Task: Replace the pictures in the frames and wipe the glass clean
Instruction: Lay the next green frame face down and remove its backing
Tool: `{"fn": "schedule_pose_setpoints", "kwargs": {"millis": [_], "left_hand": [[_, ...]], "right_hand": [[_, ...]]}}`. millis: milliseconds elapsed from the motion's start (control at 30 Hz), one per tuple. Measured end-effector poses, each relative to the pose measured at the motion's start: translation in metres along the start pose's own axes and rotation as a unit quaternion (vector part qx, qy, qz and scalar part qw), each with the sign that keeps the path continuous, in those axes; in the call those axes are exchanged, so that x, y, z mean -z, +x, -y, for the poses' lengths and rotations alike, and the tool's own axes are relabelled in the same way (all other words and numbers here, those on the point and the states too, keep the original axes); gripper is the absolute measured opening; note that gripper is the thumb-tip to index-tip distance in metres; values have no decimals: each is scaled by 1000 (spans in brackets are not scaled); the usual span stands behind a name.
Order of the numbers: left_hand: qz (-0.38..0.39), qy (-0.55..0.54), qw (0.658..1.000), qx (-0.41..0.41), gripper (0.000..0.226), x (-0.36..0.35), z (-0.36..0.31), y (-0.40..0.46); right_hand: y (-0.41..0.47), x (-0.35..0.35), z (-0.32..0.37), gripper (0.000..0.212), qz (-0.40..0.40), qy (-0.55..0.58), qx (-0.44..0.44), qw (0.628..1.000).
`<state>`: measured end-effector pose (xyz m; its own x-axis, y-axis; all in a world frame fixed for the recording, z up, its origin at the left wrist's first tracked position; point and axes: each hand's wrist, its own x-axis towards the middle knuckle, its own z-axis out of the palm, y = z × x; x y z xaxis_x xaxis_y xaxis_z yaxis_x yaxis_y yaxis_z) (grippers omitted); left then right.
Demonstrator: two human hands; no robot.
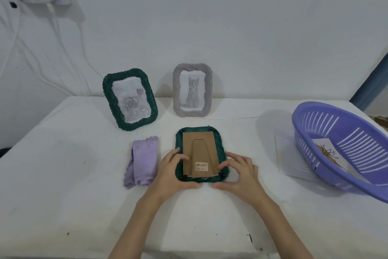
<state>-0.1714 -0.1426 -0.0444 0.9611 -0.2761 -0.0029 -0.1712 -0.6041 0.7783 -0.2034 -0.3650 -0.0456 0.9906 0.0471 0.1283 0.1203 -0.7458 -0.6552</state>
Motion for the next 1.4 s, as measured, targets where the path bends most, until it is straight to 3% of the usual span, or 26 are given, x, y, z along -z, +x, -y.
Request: {"fn": "schedule_pose_setpoints", "kwargs": {"millis": [100, 500, 767, 867, 967, 1067, 1267, 1400], "left_hand": [[-43, -32, 998, -17, 46, -4, 1, -5], [-36, -77, 996, -19, 32, -1, 2, -8], [-24, -63, 997, -34, 30, 0, 0, -8], [-67, -69, 995, 0, 40, 0, -4, -2], [-79, -51, 995, 22, 40, -6, -10, 3], [-90, -27, 995, 16, 35, -12, -11, 5], [-129, -2, 992, 0, 35, -11, -11, 8], [-94, -66, 993, -17, 48, -8, -10, 14]], "right_hand": [[1, 0, 0, 37, -2, 1, -5, 1000], [0, -1, -1, 32, 16, -22, 5, 1000], [0, 4, 6, 29, 30, -12, -5, 999], [6, 7, 17, 44, -19, 6, -35, 999], [17, 2, 29, 31, -57, -22, -47, 997], [22, -8, 30, 25, -42, -44, -45, 997], [16, -15, 29, 22, -102, 58, -58, 991], [16, -11, 30, 24, -106, 110, -47, 987]]}}
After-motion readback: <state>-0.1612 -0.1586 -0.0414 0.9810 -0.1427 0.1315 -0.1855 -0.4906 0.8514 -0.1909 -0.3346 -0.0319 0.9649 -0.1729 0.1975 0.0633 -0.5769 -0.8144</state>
